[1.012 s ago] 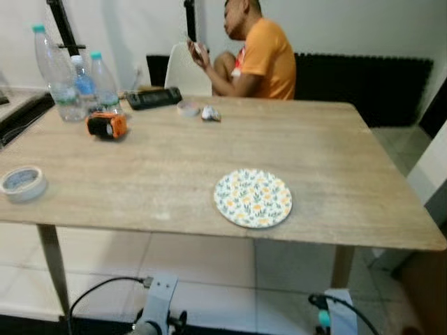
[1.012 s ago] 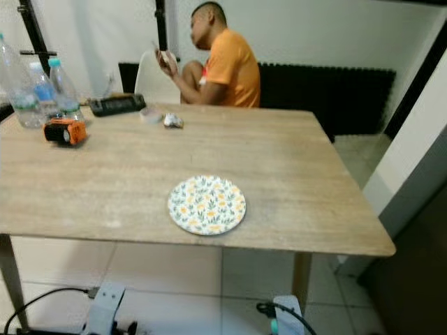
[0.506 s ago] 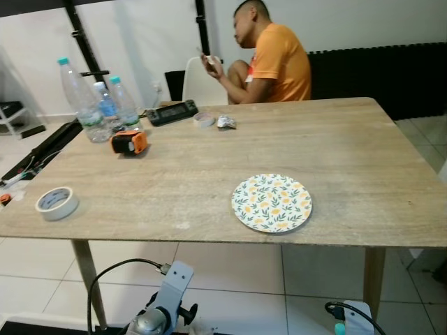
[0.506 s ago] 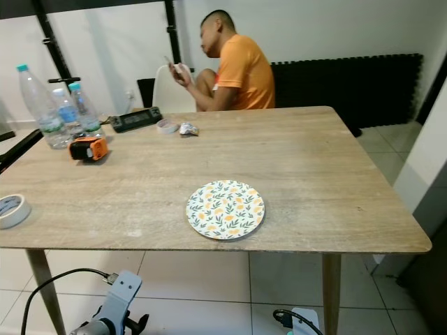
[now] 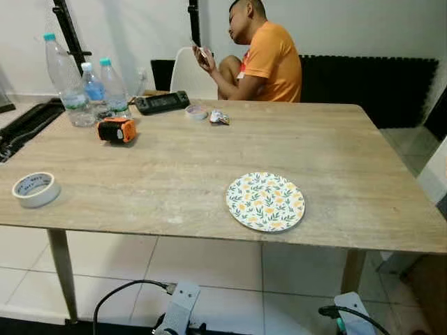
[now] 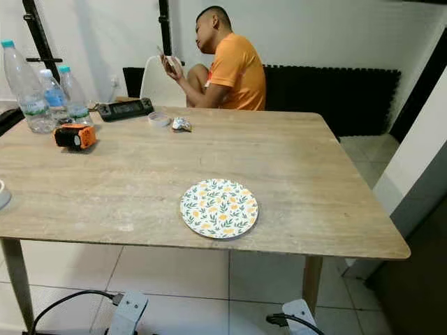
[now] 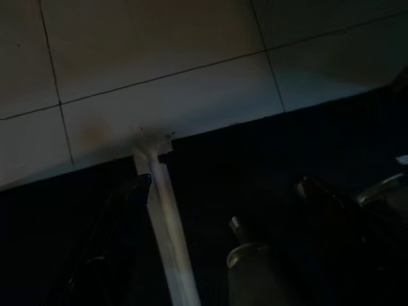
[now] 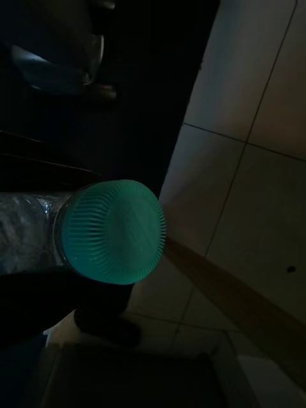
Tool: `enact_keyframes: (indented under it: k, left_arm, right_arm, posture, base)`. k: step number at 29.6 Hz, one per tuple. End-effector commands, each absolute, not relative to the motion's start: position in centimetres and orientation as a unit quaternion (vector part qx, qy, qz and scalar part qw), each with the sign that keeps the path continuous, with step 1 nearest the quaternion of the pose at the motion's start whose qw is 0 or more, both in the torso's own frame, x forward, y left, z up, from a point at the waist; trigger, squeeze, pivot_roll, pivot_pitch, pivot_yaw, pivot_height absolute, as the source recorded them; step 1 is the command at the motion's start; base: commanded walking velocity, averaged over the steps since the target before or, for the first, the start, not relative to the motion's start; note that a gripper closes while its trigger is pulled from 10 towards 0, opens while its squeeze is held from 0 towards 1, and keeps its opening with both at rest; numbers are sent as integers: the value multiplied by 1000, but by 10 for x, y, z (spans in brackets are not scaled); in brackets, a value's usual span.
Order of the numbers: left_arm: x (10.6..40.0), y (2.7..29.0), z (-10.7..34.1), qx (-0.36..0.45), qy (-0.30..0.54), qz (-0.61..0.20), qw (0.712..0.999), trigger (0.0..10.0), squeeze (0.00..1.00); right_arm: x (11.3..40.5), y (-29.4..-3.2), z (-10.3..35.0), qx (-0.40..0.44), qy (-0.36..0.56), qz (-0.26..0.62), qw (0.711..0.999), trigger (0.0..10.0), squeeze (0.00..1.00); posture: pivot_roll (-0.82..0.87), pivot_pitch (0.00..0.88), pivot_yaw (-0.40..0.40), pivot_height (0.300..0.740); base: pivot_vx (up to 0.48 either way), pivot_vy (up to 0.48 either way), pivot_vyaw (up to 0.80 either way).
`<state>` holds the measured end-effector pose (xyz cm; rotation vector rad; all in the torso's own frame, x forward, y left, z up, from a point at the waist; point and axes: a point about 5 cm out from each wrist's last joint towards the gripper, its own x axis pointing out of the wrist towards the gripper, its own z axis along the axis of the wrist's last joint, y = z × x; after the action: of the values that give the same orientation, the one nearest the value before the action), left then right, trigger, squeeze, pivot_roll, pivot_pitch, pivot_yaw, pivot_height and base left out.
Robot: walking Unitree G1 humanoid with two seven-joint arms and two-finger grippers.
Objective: Restocking fridge
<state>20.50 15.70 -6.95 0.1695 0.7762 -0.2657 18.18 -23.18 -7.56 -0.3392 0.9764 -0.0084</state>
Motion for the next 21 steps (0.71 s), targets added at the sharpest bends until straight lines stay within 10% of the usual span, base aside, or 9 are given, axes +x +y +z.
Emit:
enact_keyframes:
  k: [1,21]
  left_arm:
    - [200,157,-72,84,380,-133,911,10000,0]
    - [215,168,-65,98,391,-138,905,10000,0]
  right_arm:
    - [184,-230,-75,-149,467,-10,872,10000,0]
    - [165,-223,-86,-97,485,-45,868,10000,0]
  posture:
    - [-82,53,-59,740]
    - [-95,45,26,740]
  base:
    - [0,0,0]
    - [0,-134,0]
